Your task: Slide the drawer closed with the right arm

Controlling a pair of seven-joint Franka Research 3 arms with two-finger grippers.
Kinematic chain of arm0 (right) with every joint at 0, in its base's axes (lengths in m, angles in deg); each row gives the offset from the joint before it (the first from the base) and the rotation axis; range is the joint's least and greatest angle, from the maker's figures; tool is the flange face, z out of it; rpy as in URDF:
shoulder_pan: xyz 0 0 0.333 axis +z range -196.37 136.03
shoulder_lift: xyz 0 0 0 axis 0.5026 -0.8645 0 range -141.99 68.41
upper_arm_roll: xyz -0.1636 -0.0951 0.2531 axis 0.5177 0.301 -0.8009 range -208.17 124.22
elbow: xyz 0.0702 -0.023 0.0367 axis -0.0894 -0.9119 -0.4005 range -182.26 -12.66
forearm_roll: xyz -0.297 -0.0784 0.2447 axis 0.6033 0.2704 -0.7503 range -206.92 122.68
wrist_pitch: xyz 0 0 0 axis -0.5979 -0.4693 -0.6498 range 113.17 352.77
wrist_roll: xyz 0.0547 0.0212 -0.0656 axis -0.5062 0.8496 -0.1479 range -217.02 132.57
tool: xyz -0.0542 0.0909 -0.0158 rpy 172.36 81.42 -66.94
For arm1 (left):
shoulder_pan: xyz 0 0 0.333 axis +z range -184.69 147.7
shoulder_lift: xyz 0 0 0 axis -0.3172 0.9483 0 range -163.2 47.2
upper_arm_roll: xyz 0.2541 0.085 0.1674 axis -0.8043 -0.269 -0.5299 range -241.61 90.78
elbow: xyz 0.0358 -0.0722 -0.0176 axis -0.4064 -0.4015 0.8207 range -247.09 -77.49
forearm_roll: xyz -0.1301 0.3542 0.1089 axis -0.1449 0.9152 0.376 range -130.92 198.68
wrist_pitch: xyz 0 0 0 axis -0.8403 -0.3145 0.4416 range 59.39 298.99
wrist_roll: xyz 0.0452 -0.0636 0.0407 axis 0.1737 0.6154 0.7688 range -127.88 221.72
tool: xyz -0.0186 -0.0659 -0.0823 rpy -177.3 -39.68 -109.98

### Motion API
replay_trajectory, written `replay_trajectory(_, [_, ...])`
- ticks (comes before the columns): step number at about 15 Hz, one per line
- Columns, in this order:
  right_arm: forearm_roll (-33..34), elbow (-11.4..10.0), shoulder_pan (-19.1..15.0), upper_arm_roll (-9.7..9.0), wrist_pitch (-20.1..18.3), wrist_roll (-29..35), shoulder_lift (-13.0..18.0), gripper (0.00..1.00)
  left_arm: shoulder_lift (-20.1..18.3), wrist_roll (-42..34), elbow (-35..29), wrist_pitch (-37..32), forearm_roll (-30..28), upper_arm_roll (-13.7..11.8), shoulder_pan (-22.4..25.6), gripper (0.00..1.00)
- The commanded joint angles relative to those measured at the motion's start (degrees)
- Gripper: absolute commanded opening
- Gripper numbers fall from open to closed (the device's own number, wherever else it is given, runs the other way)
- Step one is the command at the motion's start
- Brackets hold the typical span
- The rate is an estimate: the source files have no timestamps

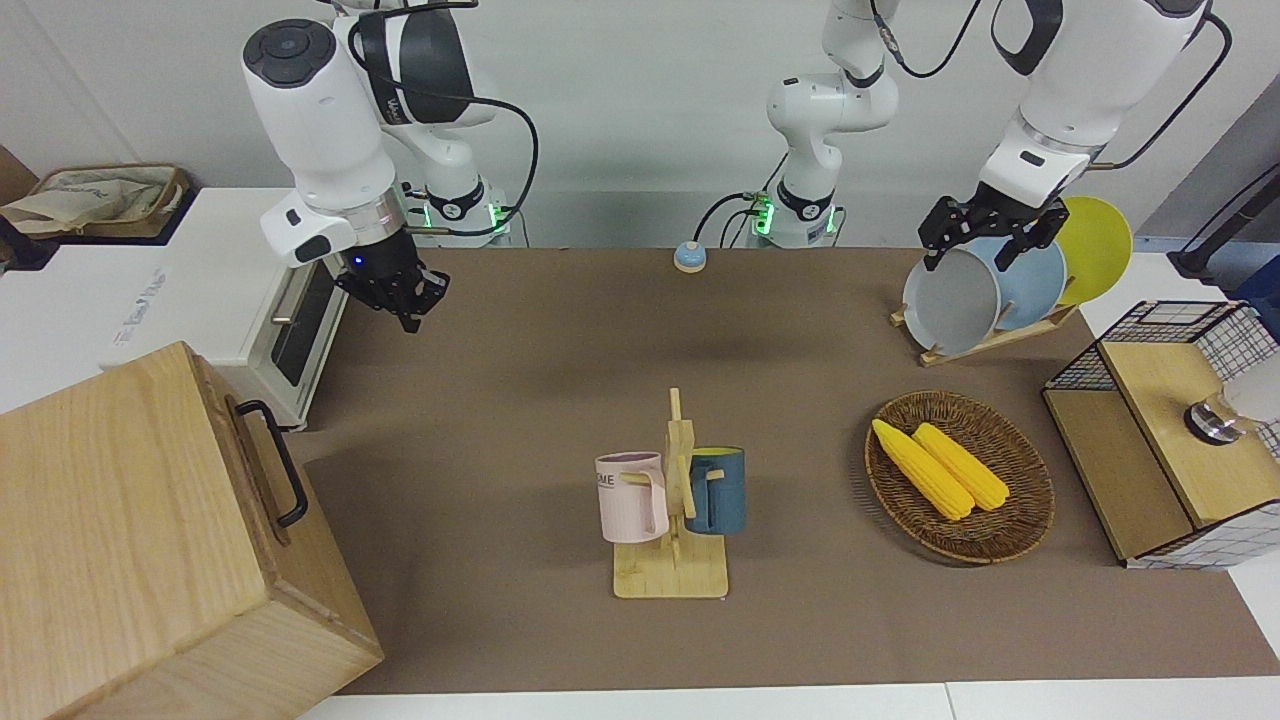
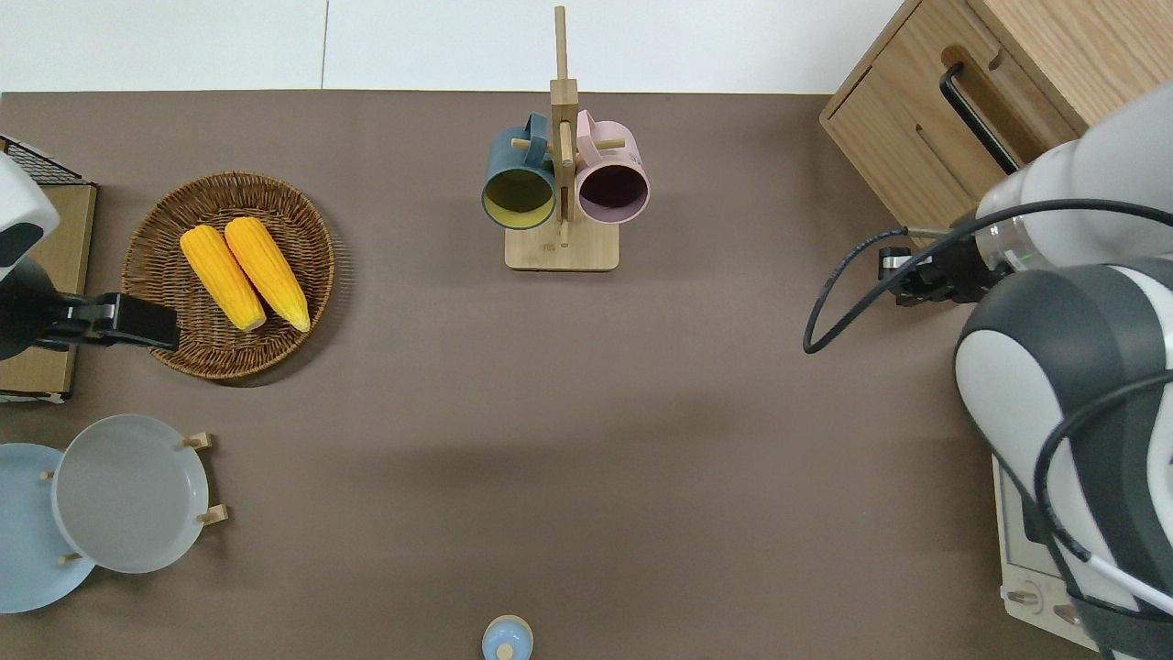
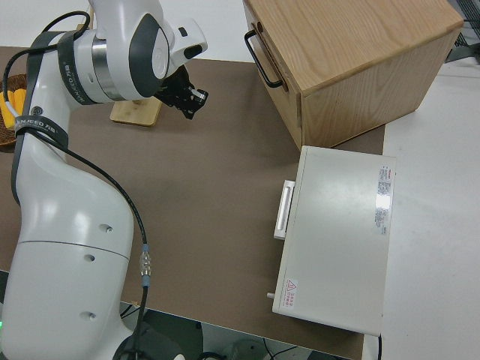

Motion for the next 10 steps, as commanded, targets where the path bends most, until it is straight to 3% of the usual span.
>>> replay_trajectory(1, [-1.07, -5.97, 1.96, 4.39, 1.35, -9.18, 4.73, 0.0, 0.65, -0.58, 1.49, -1.13, 0.98, 0.4, 0.31, 0.99])
replay_trajectory(4, [-0.45, -8.35, 3.28, 6.07, 3.19, -13.24, 6.22, 0.0, 0.65, -0.5, 1.49, -1.13, 0.98, 0.4, 0.31, 0.99])
replay_trajectory(7, [-0.45, -9.23, 2.59, 6.16, 3.37, -17.01, 7.02, 0.0, 0.65, -0.58, 1.49, -1.13, 0.98, 0.4, 0.31, 0.99])
replay_trajectory(8, [-0.45, -9.23, 2.41, 6.16, 3.02, -17.29, 7.02, 0.081, 0.65, -0.58, 1.49, -1.13, 0.98, 0.4, 0.31, 0.99])
replay_trajectory(10, [-0.36, -9.06, 2.32, 6.25, 3.11, -16.77, 6.93, 0.444, 0.65, -0.58, 1.49, -1.13, 0.98, 0.4, 0.31, 0.99])
